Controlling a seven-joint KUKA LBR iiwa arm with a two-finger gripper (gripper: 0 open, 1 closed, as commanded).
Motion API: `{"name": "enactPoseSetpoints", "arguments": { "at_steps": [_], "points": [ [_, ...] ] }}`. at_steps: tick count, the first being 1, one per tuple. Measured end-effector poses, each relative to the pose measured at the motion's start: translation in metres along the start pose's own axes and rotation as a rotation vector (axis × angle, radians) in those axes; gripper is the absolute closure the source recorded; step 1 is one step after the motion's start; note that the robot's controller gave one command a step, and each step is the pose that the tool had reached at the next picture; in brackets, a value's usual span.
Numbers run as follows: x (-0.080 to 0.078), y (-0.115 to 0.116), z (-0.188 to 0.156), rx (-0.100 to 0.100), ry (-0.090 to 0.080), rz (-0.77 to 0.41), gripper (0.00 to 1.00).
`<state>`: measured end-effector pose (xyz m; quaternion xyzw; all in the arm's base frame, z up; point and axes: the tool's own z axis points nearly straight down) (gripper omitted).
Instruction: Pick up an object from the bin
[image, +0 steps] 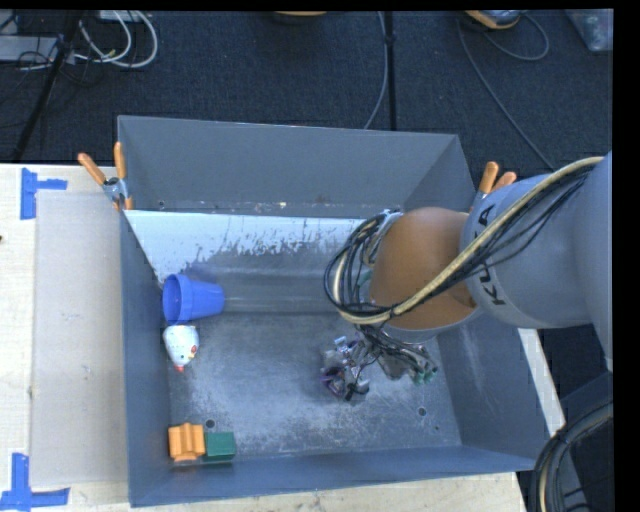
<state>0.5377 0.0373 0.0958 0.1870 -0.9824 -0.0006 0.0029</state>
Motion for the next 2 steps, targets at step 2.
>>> {"name": "enactPoseSetpoints", "arguments": {
  "at_steps": [2],
  "points": [
    [-0.0002,0.0007,-0.0095,0.0,0.0,-0.002,1.0]
  ]
}}
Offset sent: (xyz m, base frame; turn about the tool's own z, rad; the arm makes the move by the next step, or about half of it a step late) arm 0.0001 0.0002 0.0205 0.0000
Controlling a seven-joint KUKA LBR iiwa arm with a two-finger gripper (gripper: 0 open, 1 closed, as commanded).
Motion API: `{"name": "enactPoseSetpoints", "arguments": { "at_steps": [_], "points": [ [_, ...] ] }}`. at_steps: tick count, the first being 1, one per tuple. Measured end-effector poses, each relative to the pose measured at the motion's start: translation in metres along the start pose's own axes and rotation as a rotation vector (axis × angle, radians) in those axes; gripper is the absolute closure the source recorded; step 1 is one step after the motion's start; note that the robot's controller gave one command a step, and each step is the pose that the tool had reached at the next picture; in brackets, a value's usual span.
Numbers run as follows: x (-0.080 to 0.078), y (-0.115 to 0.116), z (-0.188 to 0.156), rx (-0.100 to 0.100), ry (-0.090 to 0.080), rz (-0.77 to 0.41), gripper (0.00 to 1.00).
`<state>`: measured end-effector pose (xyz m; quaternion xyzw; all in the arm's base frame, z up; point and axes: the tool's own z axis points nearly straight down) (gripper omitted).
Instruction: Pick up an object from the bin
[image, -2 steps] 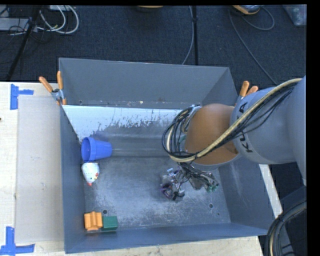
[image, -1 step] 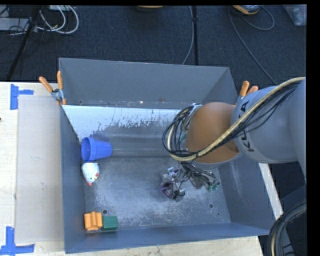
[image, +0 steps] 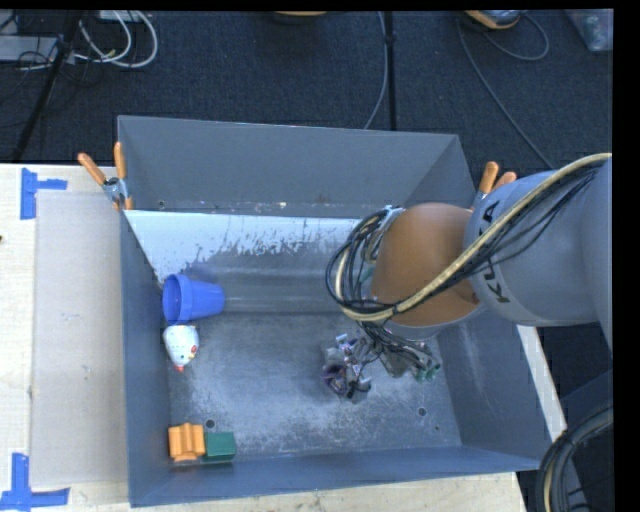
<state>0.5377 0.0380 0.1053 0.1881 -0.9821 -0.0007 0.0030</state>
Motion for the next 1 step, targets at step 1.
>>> {"name": "enactPoseSetpoints", "arguments": {
  "at_steps": [1],
  "points": [
    [0.0014,0.0008,-0.0071,-0.002,0.006,-0.001,1.0]
  ]
}}
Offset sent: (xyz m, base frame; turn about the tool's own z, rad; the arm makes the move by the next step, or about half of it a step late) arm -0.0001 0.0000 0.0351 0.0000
